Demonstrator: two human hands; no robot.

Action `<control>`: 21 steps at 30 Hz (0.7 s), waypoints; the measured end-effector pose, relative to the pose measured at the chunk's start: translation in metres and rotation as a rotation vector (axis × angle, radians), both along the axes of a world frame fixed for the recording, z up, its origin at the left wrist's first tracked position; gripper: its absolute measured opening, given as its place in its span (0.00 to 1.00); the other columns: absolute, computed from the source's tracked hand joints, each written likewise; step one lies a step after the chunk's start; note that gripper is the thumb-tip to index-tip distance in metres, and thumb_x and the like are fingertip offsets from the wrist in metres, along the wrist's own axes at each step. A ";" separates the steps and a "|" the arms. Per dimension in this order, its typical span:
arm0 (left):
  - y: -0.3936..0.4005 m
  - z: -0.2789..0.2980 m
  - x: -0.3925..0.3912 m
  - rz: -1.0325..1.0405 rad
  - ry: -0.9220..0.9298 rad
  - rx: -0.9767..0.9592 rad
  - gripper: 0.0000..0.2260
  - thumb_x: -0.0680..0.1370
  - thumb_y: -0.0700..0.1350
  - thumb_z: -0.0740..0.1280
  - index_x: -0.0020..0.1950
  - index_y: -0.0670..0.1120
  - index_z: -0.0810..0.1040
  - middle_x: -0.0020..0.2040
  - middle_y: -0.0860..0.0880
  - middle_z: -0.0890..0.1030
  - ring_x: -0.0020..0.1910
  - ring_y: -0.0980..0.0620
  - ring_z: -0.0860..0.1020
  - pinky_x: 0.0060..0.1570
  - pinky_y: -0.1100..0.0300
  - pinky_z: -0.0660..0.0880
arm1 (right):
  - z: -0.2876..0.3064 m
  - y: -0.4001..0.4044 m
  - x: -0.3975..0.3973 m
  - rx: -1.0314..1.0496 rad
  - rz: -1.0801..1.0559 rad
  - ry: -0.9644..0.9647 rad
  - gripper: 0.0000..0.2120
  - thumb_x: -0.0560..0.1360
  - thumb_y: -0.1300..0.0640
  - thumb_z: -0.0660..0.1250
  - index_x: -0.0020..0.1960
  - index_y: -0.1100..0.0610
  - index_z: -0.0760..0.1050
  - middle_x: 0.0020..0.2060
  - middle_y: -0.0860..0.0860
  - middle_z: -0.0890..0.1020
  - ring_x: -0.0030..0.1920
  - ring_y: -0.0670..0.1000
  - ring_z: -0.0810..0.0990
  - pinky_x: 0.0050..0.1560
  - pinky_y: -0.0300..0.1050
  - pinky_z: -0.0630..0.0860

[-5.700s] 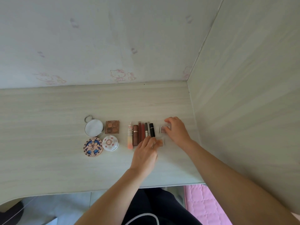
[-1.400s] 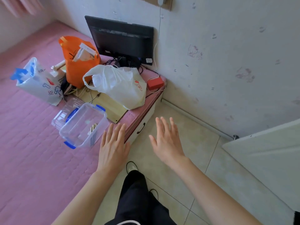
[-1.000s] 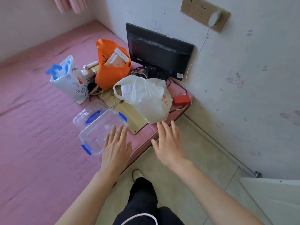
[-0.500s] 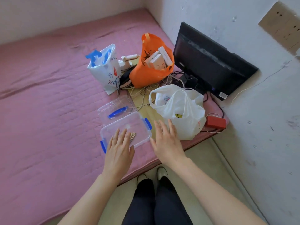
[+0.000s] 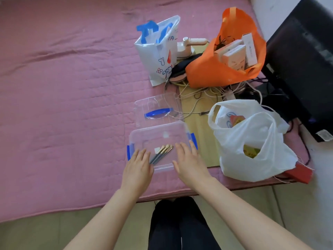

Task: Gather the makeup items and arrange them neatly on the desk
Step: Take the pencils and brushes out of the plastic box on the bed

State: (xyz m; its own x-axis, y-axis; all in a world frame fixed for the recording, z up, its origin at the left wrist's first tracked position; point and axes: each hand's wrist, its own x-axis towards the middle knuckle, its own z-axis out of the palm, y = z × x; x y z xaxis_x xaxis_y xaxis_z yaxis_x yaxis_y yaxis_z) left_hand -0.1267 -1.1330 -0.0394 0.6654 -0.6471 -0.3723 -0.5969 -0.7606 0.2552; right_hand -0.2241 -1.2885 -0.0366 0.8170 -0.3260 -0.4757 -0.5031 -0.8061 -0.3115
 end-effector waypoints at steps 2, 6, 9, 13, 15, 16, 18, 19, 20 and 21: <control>-0.007 -0.023 0.009 0.026 0.011 -0.007 0.15 0.78 0.42 0.62 0.64 0.40 0.73 0.64 0.45 0.74 0.66 0.44 0.69 0.63 0.52 0.68 | -0.026 -0.002 0.010 0.016 0.017 0.014 0.29 0.81 0.48 0.54 0.76 0.58 0.50 0.74 0.55 0.59 0.76 0.61 0.48 0.75 0.54 0.53; -0.020 -0.078 0.020 0.077 0.055 0.005 0.15 0.80 0.44 0.58 0.65 0.42 0.71 0.65 0.48 0.73 0.64 0.48 0.69 0.57 0.56 0.69 | -0.083 -0.003 0.024 0.071 -0.006 0.056 0.28 0.81 0.49 0.55 0.76 0.58 0.51 0.71 0.55 0.64 0.74 0.60 0.55 0.75 0.52 0.54; -0.023 -0.118 0.027 0.132 0.136 0.070 0.14 0.80 0.45 0.56 0.65 0.45 0.70 0.62 0.49 0.74 0.61 0.49 0.70 0.52 0.56 0.70 | -0.124 -0.004 0.034 0.134 -0.053 0.141 0.28 0.81 0.50 0.55 0.76 0.60 0.52 0.69 0.57 0.66 0.71 0.60 0.60 0.71 0.53 0.59; -0.025 -0.163 0.038 0.268 0.273 0.108 0.12 0.79 0.42 0.57 0.61 0.43 0.74 0.58 0.45 0.76 0.57 0.44 0.73 0.50 0.50 0.74 | -0.177 -0.014 0.053 0.209 -0.161 0.322 0.23 0.80 0.52 0.56 0.70 0.64 0.62 0.65 0.62 0.72 0.66 0.62 0.68 0.66 0.51 0.63; -0.024 -0.182 0.044 0.303 0.313 0.135 0.12 0.78 0.41 0.58 0.59 0.42 0.75 0.57 0.43 0.77 0.54 0.43 0.75 0.50 0.50 0.74 | -0.197 -0.014 0.060 0.257 -0.243 0.413 0.20 0.80 0.53 0.57 0.67 0.65 0.66 0.64 0.63 0.74 0.65 0.62 0.71 0.62 0.48 0.67; -0.025 -0.191 0.046 0.313 0.330 0.144 0.11 0.78 0.41 0.59 0.58 0.41 0.75 0.56 0.42 0.77 0.54 0.42 0.75 0.50 0.49 0.75 | -0.206 -0.013 0.062 0.281 -0.286 0.462 0.19 0.79 0.54 0.57 0.65 0.64 0.68 0.63 0.63 0.75 0.64 0.62 0.72 0.60 0.47 0.69; -0.027 -0.207 0.049 0.305 0.358 0.153 0.11 0.77 0.39 0.60 0.58 0.41 0.75 0.56 0.41 0.77 0.54 0.40 0.75 0.51 0.49 0.75 | -0.222 -0.011 0.067 0.324 -0.374 0.526 0.18 0.77 0.56 0.58 0.63 0.64 0.71 0.62 0.62 0.76 0.63 0.62 0.74 0.57 0.45 0.71; -0.028 -0.214 0.050 0.292 0.369 0.158 0.12 0.77 0.39 0.60 0.59 0.41 0.74 0.57 0.40 0.77 0.55 0.40 0.75 0.52 0.49 0.75 | -0.229 -0.010 0.070 0.335 -0.420 0.533 0.17 0.76 0.56 0.59 0.62 0.64 0.72 0.61 0.62 0.77 0.62 0.62 0.75 0.56 0.44 0.72; -0.030 -0.220 0.051 0.282 0.379 0.164 0.12 0.76 0.39 0.60 0.59 0.41 0.74 0.57 0.40 0.77 0.55 0.39 0.75 0.52 0.49 0.75 | -0.236 -0.009 0.073 0.340 -0.469 0.526 0.17 0.76 0.57 0.59 0.61 0.64 0.73 0.60 0.62 0.78 0.61 0.61 0.76 0.55 0.43 0.73; -0.031 -0.225 0.052 0.279 0.388 0.169 0.12 0.76 0.38 0.60 0.59 0.41 0.74 0.57 0.40 0.77 0.55 0.39 0.75 0.51 0.50 0.74 | -0.241 -0.008 0.076 0.344 -0.524 0.510 0.16 0.76 0.57 0.59 0.60 0.63 0.74 0.60 0.62 0.78 0.61 0.61 0.76 0.54 0.43 0.73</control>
